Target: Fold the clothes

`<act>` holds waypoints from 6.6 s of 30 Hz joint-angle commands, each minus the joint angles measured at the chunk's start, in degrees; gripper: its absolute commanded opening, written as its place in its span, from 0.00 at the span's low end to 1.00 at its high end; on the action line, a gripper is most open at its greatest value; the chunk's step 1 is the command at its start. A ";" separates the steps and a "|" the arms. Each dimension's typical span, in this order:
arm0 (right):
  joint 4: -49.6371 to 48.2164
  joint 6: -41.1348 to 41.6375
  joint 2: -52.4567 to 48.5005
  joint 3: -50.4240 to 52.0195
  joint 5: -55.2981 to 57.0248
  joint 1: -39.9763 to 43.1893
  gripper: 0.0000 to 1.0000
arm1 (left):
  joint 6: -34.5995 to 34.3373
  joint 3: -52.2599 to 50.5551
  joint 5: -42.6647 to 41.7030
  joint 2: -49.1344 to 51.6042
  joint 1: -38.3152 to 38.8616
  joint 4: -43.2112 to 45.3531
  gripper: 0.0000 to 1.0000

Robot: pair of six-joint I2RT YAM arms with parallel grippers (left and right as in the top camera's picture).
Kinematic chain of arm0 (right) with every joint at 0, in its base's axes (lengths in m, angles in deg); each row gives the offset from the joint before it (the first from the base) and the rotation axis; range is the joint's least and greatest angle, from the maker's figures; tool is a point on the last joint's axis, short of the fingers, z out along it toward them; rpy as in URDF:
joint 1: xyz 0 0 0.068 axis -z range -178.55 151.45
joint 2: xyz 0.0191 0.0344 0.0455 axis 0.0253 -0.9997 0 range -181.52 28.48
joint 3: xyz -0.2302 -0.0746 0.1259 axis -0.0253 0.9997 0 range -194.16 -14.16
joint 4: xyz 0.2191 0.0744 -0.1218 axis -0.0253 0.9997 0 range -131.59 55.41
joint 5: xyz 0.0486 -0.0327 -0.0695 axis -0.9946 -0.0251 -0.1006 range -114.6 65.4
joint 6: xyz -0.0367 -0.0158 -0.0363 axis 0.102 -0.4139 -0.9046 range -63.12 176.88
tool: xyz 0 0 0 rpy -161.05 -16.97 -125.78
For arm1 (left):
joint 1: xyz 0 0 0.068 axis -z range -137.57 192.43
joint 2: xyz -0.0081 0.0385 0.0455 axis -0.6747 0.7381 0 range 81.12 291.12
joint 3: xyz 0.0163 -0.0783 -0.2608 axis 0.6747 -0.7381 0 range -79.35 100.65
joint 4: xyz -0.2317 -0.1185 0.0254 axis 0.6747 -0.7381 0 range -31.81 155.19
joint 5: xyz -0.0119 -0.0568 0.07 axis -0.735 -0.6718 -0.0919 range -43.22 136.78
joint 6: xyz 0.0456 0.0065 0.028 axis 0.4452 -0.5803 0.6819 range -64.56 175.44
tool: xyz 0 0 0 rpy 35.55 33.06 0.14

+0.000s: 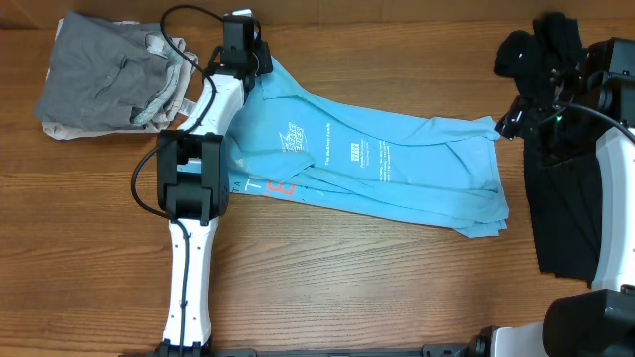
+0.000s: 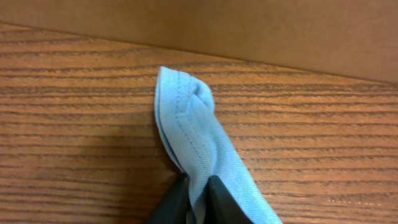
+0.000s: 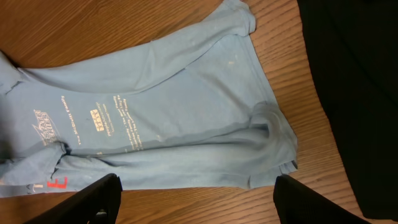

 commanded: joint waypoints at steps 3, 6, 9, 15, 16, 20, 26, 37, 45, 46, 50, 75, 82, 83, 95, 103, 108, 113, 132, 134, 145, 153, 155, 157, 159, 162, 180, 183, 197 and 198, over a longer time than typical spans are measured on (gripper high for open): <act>-0.68 -0.44 0.20 0.04 -0.04 -0.28 0.82 | -0.57 8.87 2.91 1.29 -0.26 -7.21 0.04; -0.63 -0.46 0.20 0.04 -0.04 -0.28 0.82 | 2.23 16.28 2.93 1.29 -0.26 -14.62 0.04; -0.63 -0.52 0.20 0.04 -0.04 -0.28 0.82 | 4.55 23.12 2.91 1.29 -0.26 -22.08 0.04; -0.35 -1.81 0.20 0.04 -0.04 -0.28 0.82 | 6.45 34.82 2.86 1.29 0.15 -38.42 0.04; -0.22 -1.92 0.20 0.04 -0.04 -0.28 0.82 | 6.45 36.46 2.84 1.29 0.22 -41.48 0.04; 0.02 -1.92 0.20 0.04 -0.07 -0.28 0.82 | 6.45 44.85 2.25 1.29 1.11 -60.39 0.04; 0.07 -1.92 0.20 0.04 -0.09 -0.28 0.82 | 6.12 48.22 2.12 1.29 2.54 -81.66 0.04; 0.44 -1.92 0.20 0.04 -0.07 -0.28 0.82 | 7.48 38.05 -4.79 1.36 5.29 -84.04 0.04; 1.29 -1.95 0.20 0.04 -0.04 -0.28 0.82 | 7.48 27.04 -6.16 0.72 5.27 -84.06 0.04; 1.05 -1.95 0.17 0.04 -0.04 -0.28 0.82 | 7.50 25.68 -6.10 0.52 5.27 -84.06 0.04; -1.86 -3.02 -1.70 0.04 0.07 -0.28 0.82 | 7.54 24.11 -6.05 0.48 5.27 -84.04 0.04; -30.75 2.21 -28.68 0.04 6.64 -0.17 0.75 | 7.21 24.09 -2.89 0.50 5.27 -83.49 0.04; -31.21 2.21 -30.97 0.04 6.62 -0.17 0.67 | 7.23 24.09 -2.89 0.50 5.27 -82.64 0.04; -31.12 2.21 -31.21 0.04 6.60 -0.17 0.67 | 7.23 24.09 -2.89 0.50 5.27 -82.58 0.04; -31.56 2.21 -32.74 0.04 6.40 -0.17 0.61 | 7.26 24.09 -2.91 0.50 5.27 -81.74 0.04; -31.56 2.21 -35.12 0.04 5.09 -0.17 0.45 | 7.26 24.09 -2.89 0.50 5.27 -81.44 0.04; -30.69 2.23 -34.23 -0.39 5.11 0.02 0.28 | 7.28 24.09 -2.86 0.50 5.25 -81.46 0.04; -26.10 2.25 -31.41 -2.75 5.16 1.64 0.22 | 7.30 24.09 -1.84 0.50 3.93 -82.66 0.04; -0.44 5.86 -20.72 -11.06 6.54 6.32 0.04 | 8.20 24.09 -2.08 0.50 -2.10 -84.04 0.04; 1.68 5.84 -20.72 -10.91 5.70 6.25 0.04 | 8.83 24.09 -2.25 0.50 -2.08 -84.04 0.04; 3.23 4.11 -20.72 -10.91 3.80 6.21 0.07 | 12.00 24.35 -3.96 -5.62 -1.97 -84.04 0.04; 3.21 3.02 -20.72 -10.91 3.80 6.21 0.08 | 11.80 24.30 -4.17 -14.78 -1.70 -84.04 0.04; 3.17 2.84 -20.72 -10.91 3.78 6.21 0.09 | 11.76 24.30 -4.39 -15.69 -1.70 -84.04 0.04; 3.21 2.56 -20.72 -10.91 3.78 6.21 0.09 | 11.76 23.96 -5.22 -16.22 -1.70 -84.06 0.04; 3.30 1.64 -20.72 -10.91 3.80 6.21 0.09 | 11.76 21.86 -5.40 -17.42 -1.62 -84.06 0.04; 3.41 1.46 -20.72 -10.91 3.78 6.21 0.10 | 11.76 13.53 -5.27 -20.63 -1.49 -84.04 0.04; -9.05 -2.73 -26.45 -10.82 2.89 -1.11 0.45 | 11.78 -3.91 -3.56 -21.88 -1.38 -76.22 0.22; -10.43 -1.51 -28.72 -10.80 5.88 -1.31 0.45 | 11.78 -4.70 -3.54 -21.88 -1.38 -75.21 0.22; -13.62 3.37 -36.89 -10.36 13.66 -0.66 0.36 | 11.76 -4.94 -3.54 -21.81 -1.38 -74.10 0.21; -14.14 3.54 -37.27 -10.12 13.73 -0.57 0.36 | 11.76 -4.94 -3.54 -21.81 -1.38 -74.12 0.21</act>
